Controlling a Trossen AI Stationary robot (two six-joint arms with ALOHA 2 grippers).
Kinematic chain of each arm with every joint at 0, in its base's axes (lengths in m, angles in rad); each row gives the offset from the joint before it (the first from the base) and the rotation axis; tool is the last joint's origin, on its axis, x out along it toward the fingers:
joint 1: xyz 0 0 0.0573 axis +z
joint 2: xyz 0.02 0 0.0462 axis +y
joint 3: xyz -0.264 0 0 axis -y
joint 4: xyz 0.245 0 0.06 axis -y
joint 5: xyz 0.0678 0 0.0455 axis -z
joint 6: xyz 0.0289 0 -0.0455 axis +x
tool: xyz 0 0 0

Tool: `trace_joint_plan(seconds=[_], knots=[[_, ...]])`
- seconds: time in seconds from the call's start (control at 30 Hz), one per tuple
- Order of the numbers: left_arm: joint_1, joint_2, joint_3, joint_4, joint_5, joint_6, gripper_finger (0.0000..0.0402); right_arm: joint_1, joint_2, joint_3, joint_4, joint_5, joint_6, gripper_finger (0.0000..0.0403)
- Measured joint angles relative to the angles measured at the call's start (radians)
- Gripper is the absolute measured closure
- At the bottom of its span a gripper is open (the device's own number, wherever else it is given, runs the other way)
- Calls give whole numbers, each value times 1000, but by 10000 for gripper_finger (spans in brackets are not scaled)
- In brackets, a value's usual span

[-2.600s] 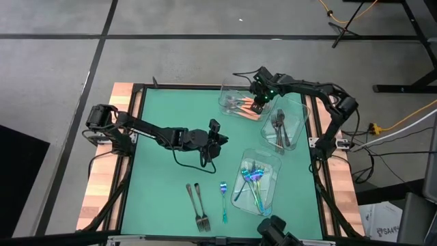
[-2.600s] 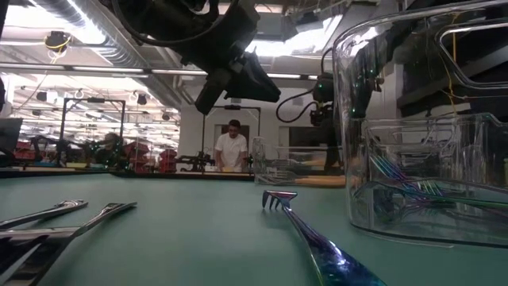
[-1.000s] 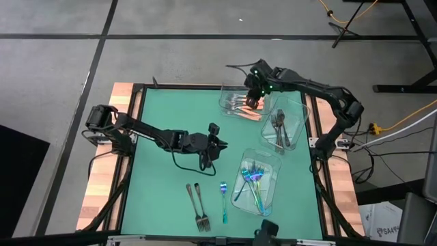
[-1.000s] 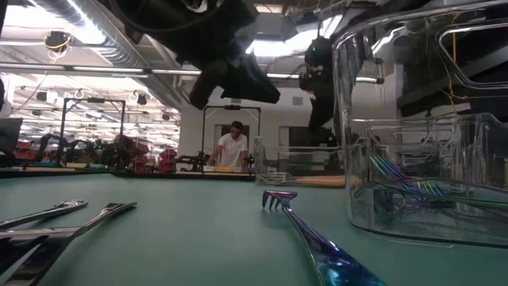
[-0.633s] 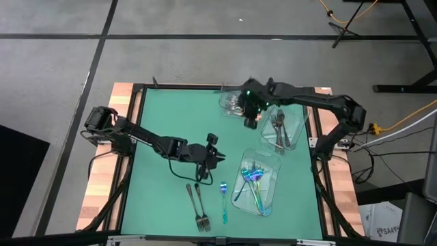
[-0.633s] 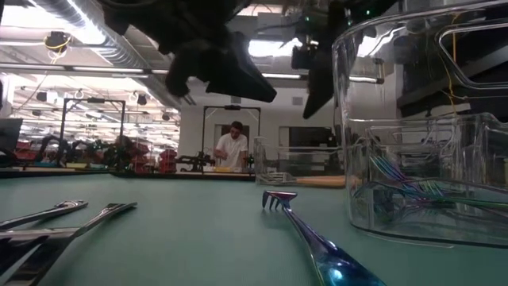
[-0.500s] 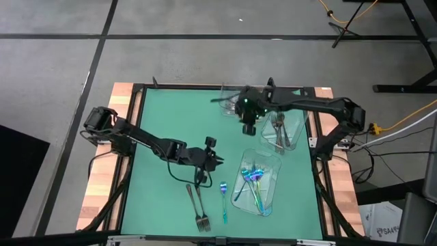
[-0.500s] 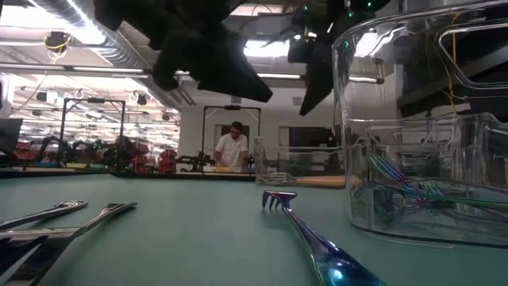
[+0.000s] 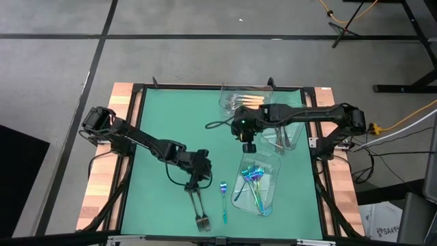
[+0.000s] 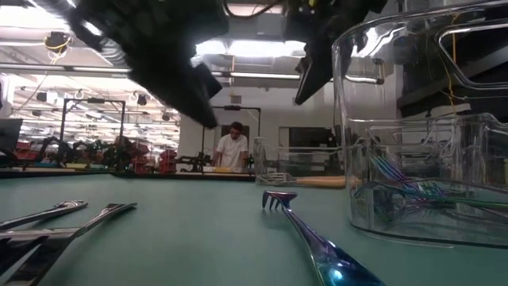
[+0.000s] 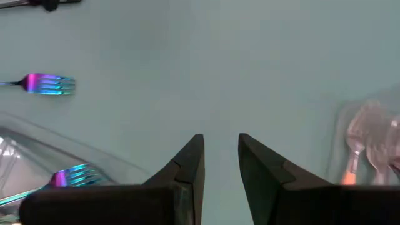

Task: Sort silverware by color (type)
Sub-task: Put the black fork into the center transparent bin

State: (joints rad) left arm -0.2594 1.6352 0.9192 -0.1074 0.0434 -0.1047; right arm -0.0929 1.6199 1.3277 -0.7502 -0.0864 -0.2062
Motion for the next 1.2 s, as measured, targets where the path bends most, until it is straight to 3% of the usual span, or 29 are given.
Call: trace_joint_plan(seconds=[0.13,0.33,0.57,0.77,1.2], knots=[[-17,0,0,-29,92,-24,352,40,0,0,0,0,0,317],[-90,0,0,-47,120,-18,352,83,0,0,1,0,0,317],[-211,0,0,-47,109,-16,352,95,0,0,1,0,0,317],[-295,10,0,-43,22,59,352,93,0,0,1,0,0,317],[-306,108,-2,-4,22,138,352,93,0,0,28,0,0,317]])
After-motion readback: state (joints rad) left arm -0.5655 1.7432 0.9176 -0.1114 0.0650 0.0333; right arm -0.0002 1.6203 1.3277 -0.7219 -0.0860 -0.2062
